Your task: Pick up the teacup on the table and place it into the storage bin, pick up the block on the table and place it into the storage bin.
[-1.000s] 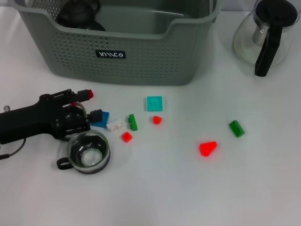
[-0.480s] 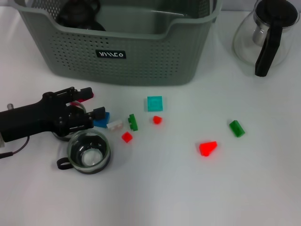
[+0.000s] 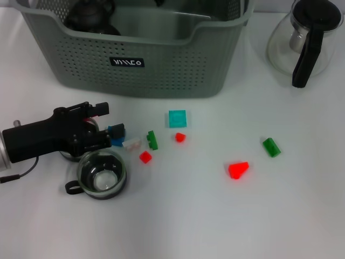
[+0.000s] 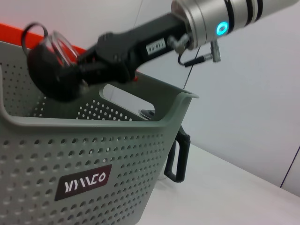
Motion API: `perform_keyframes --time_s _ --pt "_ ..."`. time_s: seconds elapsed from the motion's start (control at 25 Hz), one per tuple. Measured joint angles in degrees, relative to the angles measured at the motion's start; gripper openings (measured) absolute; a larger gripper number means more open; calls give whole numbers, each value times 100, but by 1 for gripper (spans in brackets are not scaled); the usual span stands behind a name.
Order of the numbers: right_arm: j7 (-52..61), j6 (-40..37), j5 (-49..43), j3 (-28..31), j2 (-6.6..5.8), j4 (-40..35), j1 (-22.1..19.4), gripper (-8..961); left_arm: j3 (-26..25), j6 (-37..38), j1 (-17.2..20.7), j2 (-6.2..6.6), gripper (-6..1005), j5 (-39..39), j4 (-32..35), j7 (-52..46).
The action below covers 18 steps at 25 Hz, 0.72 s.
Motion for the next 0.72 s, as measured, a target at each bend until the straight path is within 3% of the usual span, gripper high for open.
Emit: perform_keyframes --time_s 0.72 --pt "73 -190 -6 -165 -38 31 -250 57 -2 0 12 -4 784 -2 -10 1"
